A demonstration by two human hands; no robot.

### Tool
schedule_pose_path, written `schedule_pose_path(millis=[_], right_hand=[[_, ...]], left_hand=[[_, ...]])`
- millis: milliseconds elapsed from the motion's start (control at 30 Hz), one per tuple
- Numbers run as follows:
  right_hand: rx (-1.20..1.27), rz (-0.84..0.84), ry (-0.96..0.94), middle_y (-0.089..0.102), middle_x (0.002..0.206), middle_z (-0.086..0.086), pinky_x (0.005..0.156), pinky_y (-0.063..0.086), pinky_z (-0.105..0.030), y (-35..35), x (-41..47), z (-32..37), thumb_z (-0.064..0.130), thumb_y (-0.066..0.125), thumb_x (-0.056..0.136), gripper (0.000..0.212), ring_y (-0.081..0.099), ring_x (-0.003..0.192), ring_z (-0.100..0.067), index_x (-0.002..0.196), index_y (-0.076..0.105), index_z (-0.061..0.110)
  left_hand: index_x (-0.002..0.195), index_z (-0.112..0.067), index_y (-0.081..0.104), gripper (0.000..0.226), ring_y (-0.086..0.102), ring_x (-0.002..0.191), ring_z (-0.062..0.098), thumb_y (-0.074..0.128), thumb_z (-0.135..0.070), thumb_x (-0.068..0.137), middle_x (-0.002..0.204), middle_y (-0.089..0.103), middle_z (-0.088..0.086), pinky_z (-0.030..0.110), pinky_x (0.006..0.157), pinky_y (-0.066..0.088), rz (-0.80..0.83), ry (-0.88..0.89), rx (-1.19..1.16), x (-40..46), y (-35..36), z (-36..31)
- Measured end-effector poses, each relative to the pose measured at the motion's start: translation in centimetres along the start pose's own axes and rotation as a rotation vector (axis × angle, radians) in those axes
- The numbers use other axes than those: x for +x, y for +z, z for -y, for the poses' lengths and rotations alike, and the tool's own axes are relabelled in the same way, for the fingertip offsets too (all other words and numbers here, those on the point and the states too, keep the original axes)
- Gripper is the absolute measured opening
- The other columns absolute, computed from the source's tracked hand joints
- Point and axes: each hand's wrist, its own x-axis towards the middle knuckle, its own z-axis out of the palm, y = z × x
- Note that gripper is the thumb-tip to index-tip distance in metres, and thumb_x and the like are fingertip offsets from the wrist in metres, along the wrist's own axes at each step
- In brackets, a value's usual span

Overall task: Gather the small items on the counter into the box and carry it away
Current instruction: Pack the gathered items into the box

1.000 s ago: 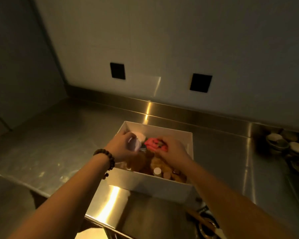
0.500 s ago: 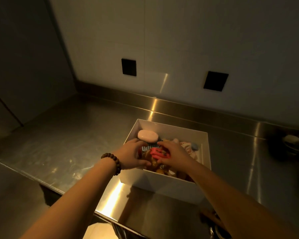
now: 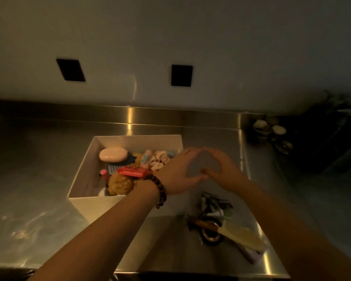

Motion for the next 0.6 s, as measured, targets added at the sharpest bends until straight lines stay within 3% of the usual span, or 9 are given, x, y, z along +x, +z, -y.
schedule_pose_path(millis=[100, 167, 267, 400, 500, 600], right_hand=[[0.021, 0.026, 0.122, 0.039, 0.143, -0.013, 0.107, 0.024, -0.022, -0.2, -4.4, -2.5, 0.015, 0.071, 0.081, 0.067, 0.036, 0.134, -0.025, 0.139, 0.039, 0.007], [0.030, 0.087, 0.199, 0.028, 0.151, -0.009, 0.108, 0.021, -0.018, 0.5, -7.3, -4.1, 0.021, 0.069, 0.083, 0.072, 0.028, 0.140, -0.022, 0.144, 0.031, 0.014], [-0.073, 0.168, 0.236, 0.014, 0.157, -0.005, 0.116, 0.021, -0.030, 1.7, -10.9, -6.3, 0.040, 0.070, 0.080, 0.088, 0.018, 0.144, -0.019, 0.149, 0.017, 0.021], [-0.244, 0.222, 0.248, 0.006, 0.159, -0.004, 0.117, 0.020, -0.041, 3.2, -13.8, -8.3, 0.065, 0.067, 0.068, 0.113, 0.012, 0.145, -0.023, 0.150, 0.002, 0.024], [-0.395, 0.261, 0.301, -0.001, 0.159, -0.005, 0.119, 0.010, -0.040, 4.4, -15.0, -9.7, 0.072, 0.060, 0.068, 0.114, 0.003, 0.146, -0.024, 0.150, -0.004, 0.025], [-0.466, 0.171, 0.299, 0.009, 0.158, -0.003, 0.117, 0.013, -0.034, 5.4, -15.8, -10.8, 0.065, 0.055, 0.078, 0.095, 0.012, 0.144, -0.022, 0.150, 0.006, 0.026]], left_hand=[[0.143, -0.018, 0.028, 0.076, 0.028, 0.134, 0.014, 0.066, -0.039, 0.082, 0.146, 0.034, 0.004, 0.019, 0.108, 0.020, 0.131, 0.056, -0.013, 0.3, 3.6, -1.5], [0.147, -0.018, 0.017, 0.089, 0.017, 0.140, 0.018, 0.067, -0.046, 0.079, 0.152, 0.022, 0.005, 0.024, 0.111, 0.015, 0.241, 0.079, 0.108, -0.1, 6.0, -1.5], [0.148, -0.020, 0.000, 0.108, -0.005, 0.144, 0.020, 0.068, -0.056, 0.072, 0.157, 0.001, 0.005, 0.033, 0.115, 0.006, 0.385, 0.083, 0.210, -0.4, 8.9, -0.8], [0.145, -0.026, -0.014, 0.126, -0.018, 0.141, 0.025, 0.072, -0.064, 0.062, 0.156, -0.014, 0.004, 0.046, 0.114, 0.000, 0.584, -0.018, 0.269, -0.8, 12.6, 0.4], [0.141, -0.033, -0.023, 0.131, -0.023, 0.139, 0.031, 0.068, -0.073, 0.056, 0.154, -0.023, 0.001, 0.057, 0.111, -0.001, 0.608, -0.091, 0.395, -1.7, 14.8, 2.3], [0.139, -0.040, -0.026, 0.130, -0.023, 0.139, 0.031, 0.066, -0.075, 0.054, 0.153, -0.023, -0.005, 0.057, 0.111, 0.004, 0.513, -0.099, 0.410, -2.4, 16.0, 3.5]])
